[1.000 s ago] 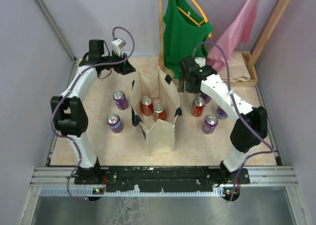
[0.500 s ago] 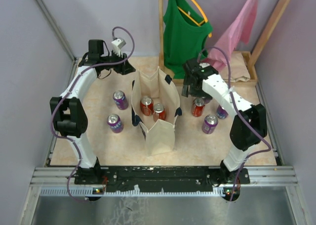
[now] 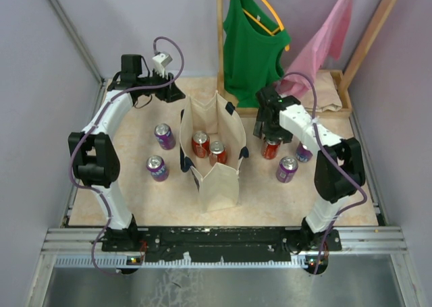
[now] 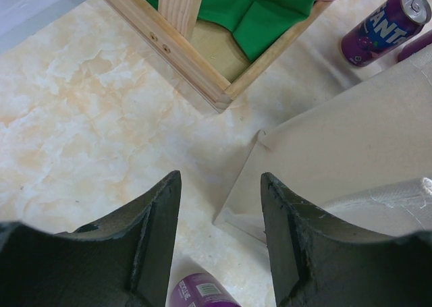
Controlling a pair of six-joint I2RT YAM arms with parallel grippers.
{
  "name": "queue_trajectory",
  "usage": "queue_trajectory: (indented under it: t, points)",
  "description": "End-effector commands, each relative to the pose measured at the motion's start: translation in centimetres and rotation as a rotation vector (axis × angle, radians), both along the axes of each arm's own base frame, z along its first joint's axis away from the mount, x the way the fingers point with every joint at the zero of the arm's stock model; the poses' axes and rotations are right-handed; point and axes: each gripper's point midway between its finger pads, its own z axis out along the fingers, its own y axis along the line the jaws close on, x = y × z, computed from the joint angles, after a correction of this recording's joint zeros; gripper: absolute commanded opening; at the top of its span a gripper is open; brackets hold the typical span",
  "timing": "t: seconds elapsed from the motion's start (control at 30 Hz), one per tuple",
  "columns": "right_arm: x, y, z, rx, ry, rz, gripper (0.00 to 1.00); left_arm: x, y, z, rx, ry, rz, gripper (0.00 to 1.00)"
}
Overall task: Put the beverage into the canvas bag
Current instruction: Pick up the drink from the center of the board.
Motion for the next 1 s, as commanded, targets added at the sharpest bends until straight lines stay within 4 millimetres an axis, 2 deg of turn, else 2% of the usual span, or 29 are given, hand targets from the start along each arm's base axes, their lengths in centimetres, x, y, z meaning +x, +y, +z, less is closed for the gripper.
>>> queue_trajectory:
  t: [0.0,0.1,0.23,0.3,0.33,0.43,0.5,0.53,0.67,0.93,0.97]
  points:
    - [0.3,0.2,-0.6,0.022,-0.006,-0.003,0.84,-0.6,-0.1,1.9,-0.002,-0.036,-0.01,0.57]
    - [-0.1,0.3,-0.8,0.029,0.01,-0.002,0.75,-0.7,-0.1,2.0,-0.002,-0.034,-0.01,0.57]
    - [-0.9,0.0,-0.7,0.024,0.029,-0.005,0.73,-0.7,-0.1,2.0,-0.002,-0.037,-0.014,0.57]
    - [-1.2,-0.1,-0.7,0.023,0.029,-0.008,0.68,-0.8,-0.1,1.9,-0.001,-0.035,-0.016,0.57]
    - [-1.3,-0.2,-0.6,0.022,0.026,-0.01,0.63,-0.8,-0.1,1.9,-0.001,-0.036,-0.015,0.57]
    - [-1.2,-0.3,-0.1,0.022,0.002,-0.015,0.33,-0.8,-0.1,1.9,-0.003,-0.033,-0.016,0.57]
    - [-0.9,-0.4,0.5,0.02,-0.019,-0.017,0.05,-0.8,-0.1,1.9,-0.006,-0.033,-0.016,0.57]
    - [-0.6,-0.3,0.8,0.023,-0.029,-0.014,0.0,-0.8,-0.2,2.0,-0.007,-0.034,-0.017,0.57]
    - [0.6,1.2,6.3,0.072,-0.159,0.032,0.0,-0.9,-0.2,1.9,-0.007,-0.031,-0.017,0.57]
    - [2.3,5.7,21.0,0.15,-0.438,0.148,0.0,-1.0,-0.3,1.4,-0.019,-0.017,-0.017,0.57]
    - [2.3,6.0,22.2,0.161,-0.466,0.162,0.0,-1.0,-0.3,1.4,-0.022,-0.017,-0.017,0.57]
